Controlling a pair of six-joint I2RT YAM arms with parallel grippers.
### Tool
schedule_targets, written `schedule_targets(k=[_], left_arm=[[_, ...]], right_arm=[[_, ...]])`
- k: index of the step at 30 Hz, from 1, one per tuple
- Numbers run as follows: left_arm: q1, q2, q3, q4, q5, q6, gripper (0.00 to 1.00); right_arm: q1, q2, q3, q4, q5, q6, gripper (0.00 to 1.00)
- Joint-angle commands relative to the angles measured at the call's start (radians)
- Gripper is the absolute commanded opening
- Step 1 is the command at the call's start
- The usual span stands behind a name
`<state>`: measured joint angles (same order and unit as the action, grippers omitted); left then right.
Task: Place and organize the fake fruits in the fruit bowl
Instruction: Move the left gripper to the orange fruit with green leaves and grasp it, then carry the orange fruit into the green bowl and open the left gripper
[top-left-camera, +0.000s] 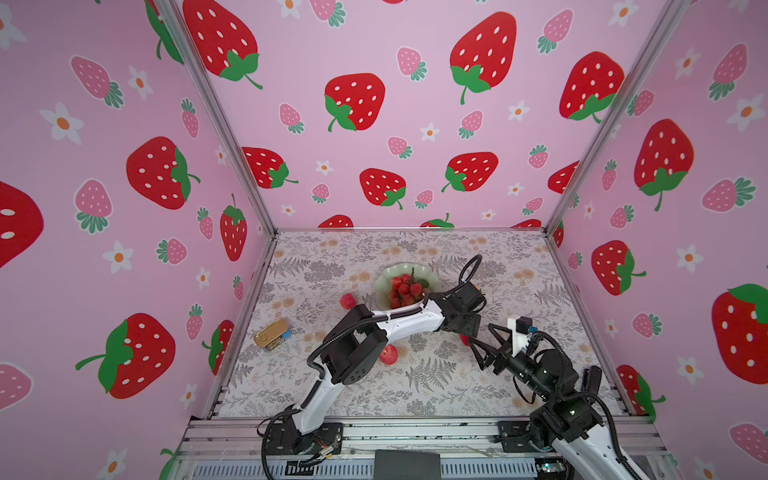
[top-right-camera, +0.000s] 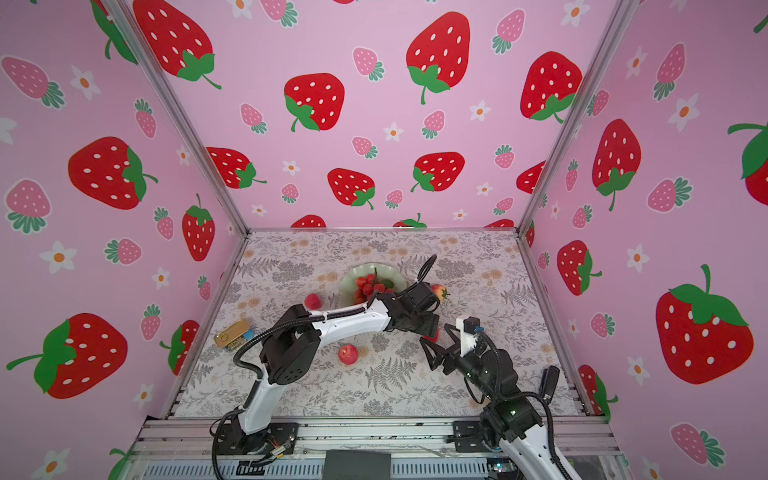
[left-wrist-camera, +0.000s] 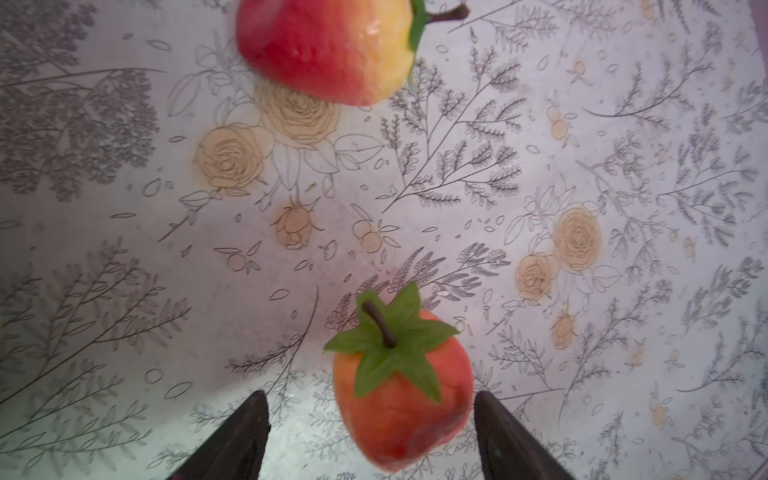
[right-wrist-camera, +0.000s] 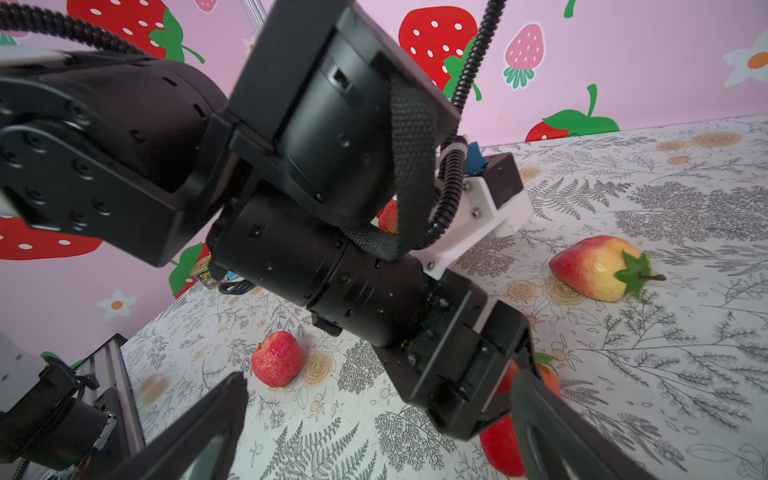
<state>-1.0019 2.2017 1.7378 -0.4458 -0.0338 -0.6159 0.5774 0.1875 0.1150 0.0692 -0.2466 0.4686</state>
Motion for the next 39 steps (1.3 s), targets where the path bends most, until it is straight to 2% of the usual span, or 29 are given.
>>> schedule_targets(k=[1, 10, 15, 17, 22, 27, 32, 35, 39], left_arm=[[-0.010, 0.034, 0.078, -0.026, -0.019, -0.040, 0.80], [-0.014, 0.124, 0.155, -0.116, -0.030, -0.064, 0.76], [-0.016, 0.120, 0.148, -0.094, -0.031, -0.060, 0.55], [-0.016, 0.089, 0.114, -0.071, -0.037, -0.050, 0.49], [-0.006, -0.077, -0.032, 0.039, -0.079, 0.042, 0.47], [0.053, -0.282, -0.162, 0.071, -0.127, 0.169, 0.47], [0.166, -0.429, -0.286, 0.067, -0.128, 0.304, 0.46], [0.212, -0.486, -0.359, 0.079, -0.180, 0.382, 0.46], [0.262, -0.518, -0.462, 0.179, -0.179, 0.483, 0.47]], right_arm=[[-0.002, -0.050, 0.028, -0.057, -0.009, -0.020, 0.99], [-0.002, -0.108, 0.036, -0.118, 0.018, -0.039, 0.99], [-0.002, -0.100, 0.037, -0.107, 0.021, -0.041, 0.99], [-0.002, -0.094, 0.039, -0.099, 0.024, -0.044, 0.99], [-0.002, -0.049, 0.050, -0.058, 0.030, -0.059, 0.99], [-0.002, 0.107, 0.083, 0.102, 0.005, -0.081, 0.99], [-0.001, 0.388, 0.191, 0.278, -0.110, -0.109, 0.99], [0.010, 0.518, 0.244, 0.366, -0.150, -0.128, 0.99], [0.030, 0.681, 0.321, 0.416, -0.194, -0.155, 0.99]])
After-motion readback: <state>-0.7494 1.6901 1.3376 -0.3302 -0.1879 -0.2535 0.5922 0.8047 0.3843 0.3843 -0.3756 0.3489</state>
